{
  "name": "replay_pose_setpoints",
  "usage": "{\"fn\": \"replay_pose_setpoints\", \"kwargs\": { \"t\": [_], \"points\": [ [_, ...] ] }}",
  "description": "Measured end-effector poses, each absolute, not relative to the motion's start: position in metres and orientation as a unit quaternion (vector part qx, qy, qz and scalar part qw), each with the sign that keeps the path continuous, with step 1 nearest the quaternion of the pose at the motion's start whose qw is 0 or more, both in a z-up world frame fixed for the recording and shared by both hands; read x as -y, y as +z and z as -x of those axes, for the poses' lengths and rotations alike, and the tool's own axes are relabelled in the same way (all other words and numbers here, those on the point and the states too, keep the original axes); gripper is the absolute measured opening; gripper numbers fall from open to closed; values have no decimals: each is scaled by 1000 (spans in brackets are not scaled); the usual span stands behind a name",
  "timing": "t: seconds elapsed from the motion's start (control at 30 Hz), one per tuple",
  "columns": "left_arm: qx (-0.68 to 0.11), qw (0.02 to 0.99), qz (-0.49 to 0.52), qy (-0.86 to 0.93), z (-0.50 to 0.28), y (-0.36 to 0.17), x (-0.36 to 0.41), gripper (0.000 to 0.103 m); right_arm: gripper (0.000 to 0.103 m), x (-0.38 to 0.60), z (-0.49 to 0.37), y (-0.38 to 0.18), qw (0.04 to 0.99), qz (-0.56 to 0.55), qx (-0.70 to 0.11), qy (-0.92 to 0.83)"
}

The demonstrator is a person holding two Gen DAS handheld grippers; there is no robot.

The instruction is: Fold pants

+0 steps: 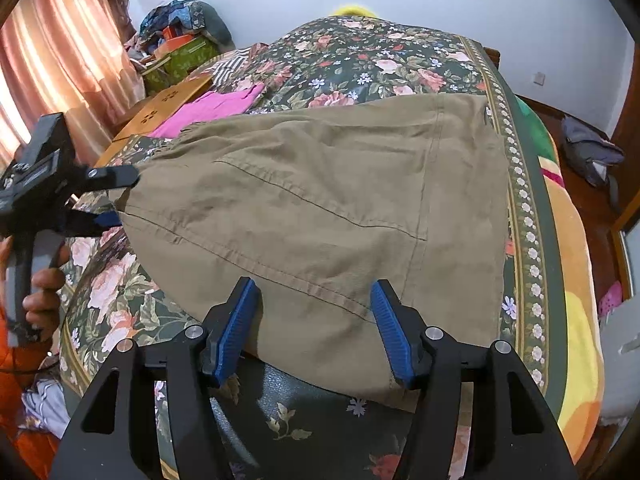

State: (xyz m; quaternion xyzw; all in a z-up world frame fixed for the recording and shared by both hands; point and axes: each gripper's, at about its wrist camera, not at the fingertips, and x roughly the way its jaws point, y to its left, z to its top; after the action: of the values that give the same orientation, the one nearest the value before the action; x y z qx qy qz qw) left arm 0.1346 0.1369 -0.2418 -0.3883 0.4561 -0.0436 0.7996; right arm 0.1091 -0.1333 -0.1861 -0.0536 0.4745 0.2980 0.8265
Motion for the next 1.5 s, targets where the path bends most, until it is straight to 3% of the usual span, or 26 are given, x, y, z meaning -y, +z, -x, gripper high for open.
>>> {"fn": "replay_pose_setpoints", "kwargs": {
  "t": [0.07, 0.13, 0.27, 0.4, 0.6, 0.9, 1.5],
  "points": [
    [-456, 801, 386, -38, -141, -243, -138, 98, 57, 134, -110, -187, 826, 51, -475, 299],
    [-458, 805, 375, -28, -146, -243, -137, 90, 57, 136, -111, -187, 825, 47, -476, 301],
    [-463, 824, 326, -7, -155, -239, -130, 59, 57, 137, -111, -187, 826, 44, -476, 300],
    [-443, 839, 316, 1, -149, -231, -132, 44, 60, 138, -111, -186, 826, 41, -477, 298],
    [-414, 880, 232, 27, -136, -201, -115, 37, 60, 135, -113, -177, 825, 47, -485, 288],
    [-362, 922, 130, 55, -94, -151, -101, 34, 60, 106, -115, -144, 842, 11, -433, 320],
    [-311, 947, 79, 23, -68, -102, -68, 30, 60, 37, -93, -176, 782, 78, -469, 403]
  ]
}}
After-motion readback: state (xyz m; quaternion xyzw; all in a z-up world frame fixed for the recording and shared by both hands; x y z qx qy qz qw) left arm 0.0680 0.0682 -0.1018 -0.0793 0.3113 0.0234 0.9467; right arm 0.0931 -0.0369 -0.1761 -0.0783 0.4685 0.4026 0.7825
